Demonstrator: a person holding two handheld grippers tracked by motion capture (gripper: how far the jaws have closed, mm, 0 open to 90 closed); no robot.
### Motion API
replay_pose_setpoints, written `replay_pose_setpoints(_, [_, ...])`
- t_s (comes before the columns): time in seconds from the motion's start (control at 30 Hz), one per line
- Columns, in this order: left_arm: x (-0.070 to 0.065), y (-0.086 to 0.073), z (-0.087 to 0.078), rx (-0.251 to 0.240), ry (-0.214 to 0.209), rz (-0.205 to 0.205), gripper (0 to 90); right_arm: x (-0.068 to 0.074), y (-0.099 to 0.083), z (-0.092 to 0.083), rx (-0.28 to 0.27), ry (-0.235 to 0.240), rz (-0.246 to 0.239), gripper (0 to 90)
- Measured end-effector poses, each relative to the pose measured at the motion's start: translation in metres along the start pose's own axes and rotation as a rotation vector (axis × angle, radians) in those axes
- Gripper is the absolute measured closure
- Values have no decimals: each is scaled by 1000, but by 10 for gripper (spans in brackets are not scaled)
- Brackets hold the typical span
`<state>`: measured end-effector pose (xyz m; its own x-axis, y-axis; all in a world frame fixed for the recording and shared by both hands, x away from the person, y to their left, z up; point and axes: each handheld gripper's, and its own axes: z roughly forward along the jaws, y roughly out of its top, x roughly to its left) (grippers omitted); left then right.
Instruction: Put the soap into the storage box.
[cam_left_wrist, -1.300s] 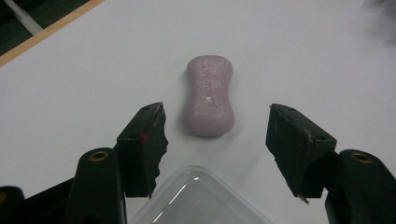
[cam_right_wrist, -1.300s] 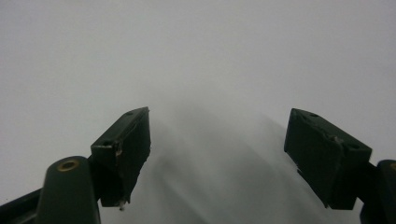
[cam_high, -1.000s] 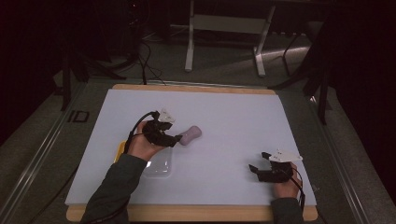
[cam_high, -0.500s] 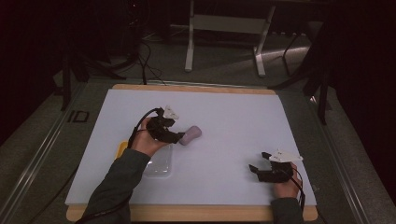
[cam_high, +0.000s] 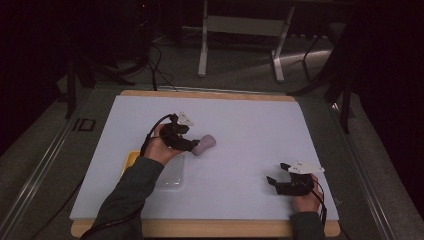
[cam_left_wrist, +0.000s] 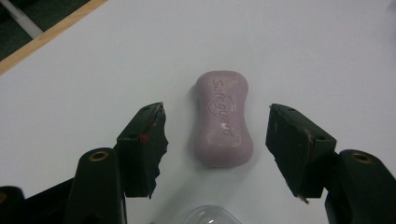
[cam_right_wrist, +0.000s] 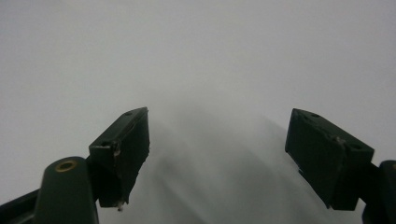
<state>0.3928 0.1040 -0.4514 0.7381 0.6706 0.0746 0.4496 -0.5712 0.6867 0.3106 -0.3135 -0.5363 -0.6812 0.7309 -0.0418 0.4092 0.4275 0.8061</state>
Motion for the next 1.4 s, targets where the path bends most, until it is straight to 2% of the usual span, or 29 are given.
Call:
replay_pose_setpoints(0.5, [5,1,10,-1,-15,-34,367,0,0,0,1,1,-1,215])
replay_pose_setpoints(0.83, [5,-2,20,20,-26,-34,362,0,0,0,0,1,-2,215])
replay_pose_setpoints(1.13, [9,-4,29,38,-33,-55,362,0,0,0,1,1,-1,215])
replay_pose_setpoints(1.4, [7,-3,38,63,-49,-45,355,0,0,0,1,1,-1,215])
